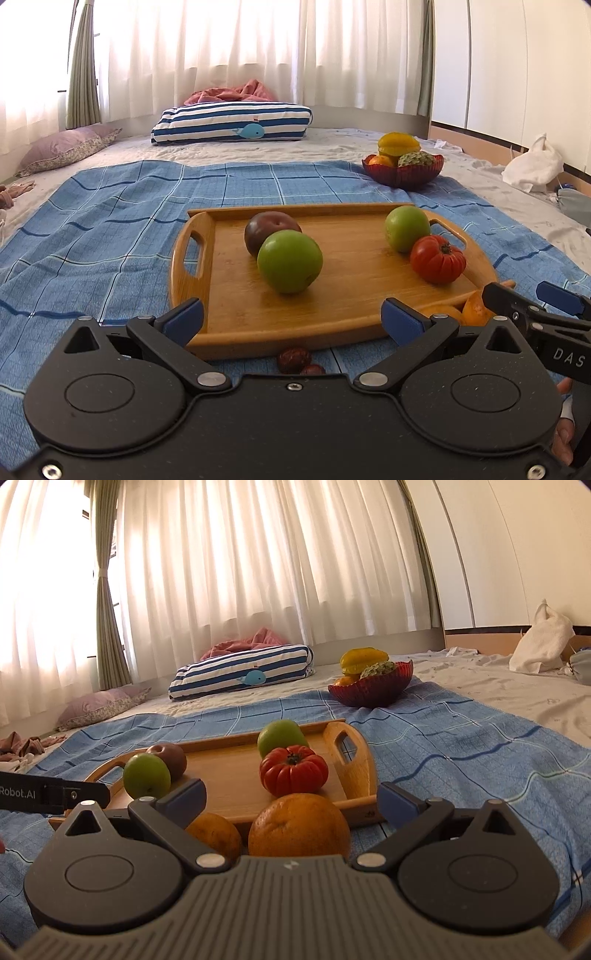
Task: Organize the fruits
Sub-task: 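Move the left tool to the dates while the right tool approaches the orange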
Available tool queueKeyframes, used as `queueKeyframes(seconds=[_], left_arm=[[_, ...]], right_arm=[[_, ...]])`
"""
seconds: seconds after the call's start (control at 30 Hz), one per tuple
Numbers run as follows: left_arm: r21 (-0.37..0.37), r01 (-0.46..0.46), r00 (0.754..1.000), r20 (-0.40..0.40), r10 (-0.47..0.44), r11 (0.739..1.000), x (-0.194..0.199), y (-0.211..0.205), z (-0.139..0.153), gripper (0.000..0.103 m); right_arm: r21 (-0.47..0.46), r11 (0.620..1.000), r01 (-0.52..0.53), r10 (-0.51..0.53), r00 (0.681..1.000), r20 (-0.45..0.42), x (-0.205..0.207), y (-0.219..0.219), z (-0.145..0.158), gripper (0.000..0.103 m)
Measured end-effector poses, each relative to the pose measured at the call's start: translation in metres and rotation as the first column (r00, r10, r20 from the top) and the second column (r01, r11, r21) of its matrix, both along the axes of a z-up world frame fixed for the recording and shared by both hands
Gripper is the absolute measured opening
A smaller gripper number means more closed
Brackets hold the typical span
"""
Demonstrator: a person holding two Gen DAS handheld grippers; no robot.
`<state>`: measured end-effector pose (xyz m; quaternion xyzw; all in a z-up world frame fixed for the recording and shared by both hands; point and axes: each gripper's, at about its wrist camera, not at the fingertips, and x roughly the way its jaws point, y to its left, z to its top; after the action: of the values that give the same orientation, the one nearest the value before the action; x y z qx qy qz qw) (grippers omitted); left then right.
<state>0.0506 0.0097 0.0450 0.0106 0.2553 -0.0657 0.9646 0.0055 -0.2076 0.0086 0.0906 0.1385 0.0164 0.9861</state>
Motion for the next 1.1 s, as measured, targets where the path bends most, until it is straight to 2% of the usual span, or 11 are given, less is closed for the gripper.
queueKeyframes(seconds=[0.13,0.3,0.4,0.57,1.0,1.1], left_arm=[[0.013,-0.007,1.000,0.005,0.007,1.000,-0.007,-0.002,-0.004,0.103],[-0.004,-0.027,1.000,0.003,0.027,1.000,-0.012,0.002,-0.008,0.103],[-0.010,-0.045,0.999,0.004,0.045,0.999,-0.014,0.005,-0.011,0.103],[-0.003,-0.055,0.998,0.001,0.055,0.998,-0.017,0.006,-0.015,0.103],[0.007,-0.042,0.999,-0.006,0.042,0.999,-0.021,-0.002,-0.025,0.103],[-0.021,-0.040,0.999,-0.019,0.039,0.999,-0.021,-0.002,-0.027,0.103]], right_arm=[[0.021,0.999,0.028,-0.028,1.000,-0.002,-0.004,-0.002,-0.003,0.103],[0.039,0.999,0.035,-0.034,0.999,-0.026,-0.007,-0.005,-0.008,0.103],[0.056,0.997,0.046,-0.047,0.999,0.002,-0.014,-0.006,-0.010,0.103],[0.007,0.996,0.084,-0.084,0.994,0.066,-0.022,-0.001,-0.010,0.103],[-0.031,0.995,0.098,-0.095,0.993,0.074,-0.024,0.003,-0.016,0.103],[-0.050,0.994,0.098,-0.096,0.994,0.050,-0.023,0.005,-0.020,0.103]])
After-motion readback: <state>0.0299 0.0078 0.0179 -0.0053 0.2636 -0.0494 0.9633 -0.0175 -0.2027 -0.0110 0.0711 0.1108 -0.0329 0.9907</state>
